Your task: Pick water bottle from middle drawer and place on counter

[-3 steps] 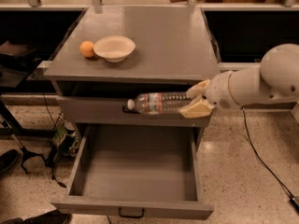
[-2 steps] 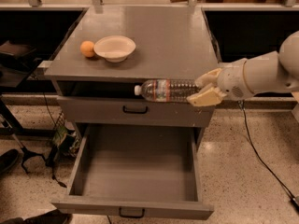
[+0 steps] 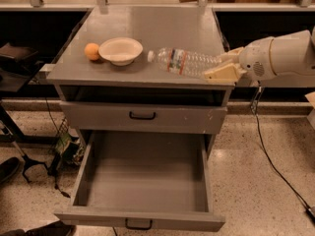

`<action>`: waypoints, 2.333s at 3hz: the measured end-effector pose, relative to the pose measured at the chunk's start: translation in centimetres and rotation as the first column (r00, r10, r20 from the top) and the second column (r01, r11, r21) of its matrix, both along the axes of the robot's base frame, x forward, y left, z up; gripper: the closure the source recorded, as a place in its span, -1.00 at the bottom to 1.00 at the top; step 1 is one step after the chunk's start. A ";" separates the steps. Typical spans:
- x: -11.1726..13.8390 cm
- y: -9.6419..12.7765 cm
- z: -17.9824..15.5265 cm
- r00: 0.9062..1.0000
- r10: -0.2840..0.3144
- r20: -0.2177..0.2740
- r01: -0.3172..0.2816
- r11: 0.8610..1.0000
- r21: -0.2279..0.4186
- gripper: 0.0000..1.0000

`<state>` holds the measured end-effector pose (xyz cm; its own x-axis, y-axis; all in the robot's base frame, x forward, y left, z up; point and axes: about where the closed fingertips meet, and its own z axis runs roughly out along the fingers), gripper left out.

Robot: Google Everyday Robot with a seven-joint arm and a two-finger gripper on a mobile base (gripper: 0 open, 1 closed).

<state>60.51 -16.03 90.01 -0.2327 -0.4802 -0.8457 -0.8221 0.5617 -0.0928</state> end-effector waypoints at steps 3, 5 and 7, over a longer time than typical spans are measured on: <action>6.5 3.2 1.3 0.979 -0.193 -0.066 0.199 0.976 0.091 1.00; 9.6 4.9 -0.4 0.934 -0.332 -0.129 0.333 0.943 -0.010 1.00; 10.8 5.5 -2.1 0.896 -0.411 -0.167 0.408 0.911 -0.050 0.64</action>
Offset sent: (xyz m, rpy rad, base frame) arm 0.0755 0.0276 0.0176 0.1841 0.0474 -0.2300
